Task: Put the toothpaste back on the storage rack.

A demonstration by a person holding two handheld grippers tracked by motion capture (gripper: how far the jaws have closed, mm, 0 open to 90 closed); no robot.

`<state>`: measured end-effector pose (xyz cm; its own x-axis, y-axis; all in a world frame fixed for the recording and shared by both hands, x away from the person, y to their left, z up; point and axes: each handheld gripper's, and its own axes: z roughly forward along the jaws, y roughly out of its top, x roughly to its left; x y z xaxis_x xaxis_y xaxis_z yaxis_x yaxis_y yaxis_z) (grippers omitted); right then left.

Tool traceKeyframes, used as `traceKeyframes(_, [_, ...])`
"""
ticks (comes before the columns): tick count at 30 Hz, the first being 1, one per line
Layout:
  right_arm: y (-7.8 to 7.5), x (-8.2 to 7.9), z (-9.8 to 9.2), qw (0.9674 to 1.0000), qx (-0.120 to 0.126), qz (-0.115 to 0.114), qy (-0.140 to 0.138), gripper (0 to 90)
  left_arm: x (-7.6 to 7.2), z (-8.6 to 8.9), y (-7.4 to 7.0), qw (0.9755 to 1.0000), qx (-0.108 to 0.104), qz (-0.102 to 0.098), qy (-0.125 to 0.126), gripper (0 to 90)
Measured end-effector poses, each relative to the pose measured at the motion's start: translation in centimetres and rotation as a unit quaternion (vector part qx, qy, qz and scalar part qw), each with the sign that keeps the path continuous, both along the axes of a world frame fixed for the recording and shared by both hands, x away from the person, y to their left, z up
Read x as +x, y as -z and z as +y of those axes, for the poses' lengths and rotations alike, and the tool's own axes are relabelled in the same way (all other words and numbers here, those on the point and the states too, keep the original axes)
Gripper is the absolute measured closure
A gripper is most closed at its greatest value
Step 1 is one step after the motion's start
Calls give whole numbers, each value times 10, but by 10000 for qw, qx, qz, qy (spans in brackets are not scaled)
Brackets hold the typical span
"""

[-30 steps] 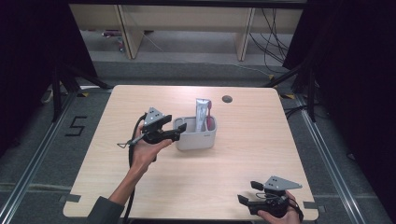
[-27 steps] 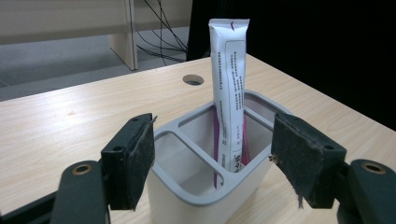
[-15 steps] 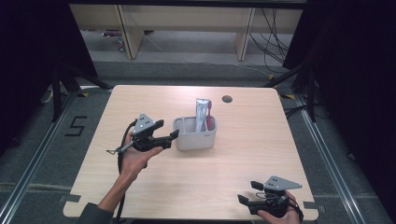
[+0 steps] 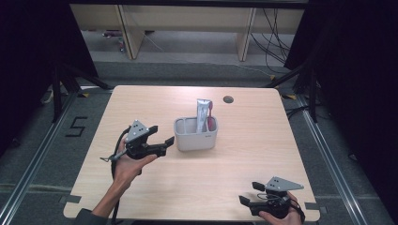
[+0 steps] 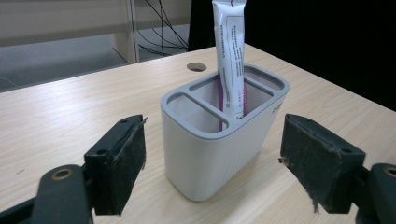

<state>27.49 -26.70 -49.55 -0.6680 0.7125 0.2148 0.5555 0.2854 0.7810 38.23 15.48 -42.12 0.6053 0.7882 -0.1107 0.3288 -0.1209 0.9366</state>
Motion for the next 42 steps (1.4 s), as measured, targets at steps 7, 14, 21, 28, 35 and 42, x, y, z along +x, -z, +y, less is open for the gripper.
traceKeyframes(7, [0,1,-1,9999,-94,-112,11,233,-9,9,7,10000,72,11,27,208])
traceKeyframes(14, [0,1,-1,9999,-78,-97,9,232,-15,14,13,10000,48,56,47,207])
traceKeyframes(21, [0,1,0,10000,-47,-23,13,232,-24,18,24,9998,79,120,147,202])
traceKeyframes(28, [1,1,0,10000,-55,1,55,232,-33,23,32,9995,145,189,186,199])
traceKeyframes(35, [1,1,0,10000,4,-7,9,232,-42,27,42,9991,252,245,225,182])
traceKeyframes(42, [0,1,0,10000,-41,32,-46,232,-54,32,56,9981,445,306,289,171])
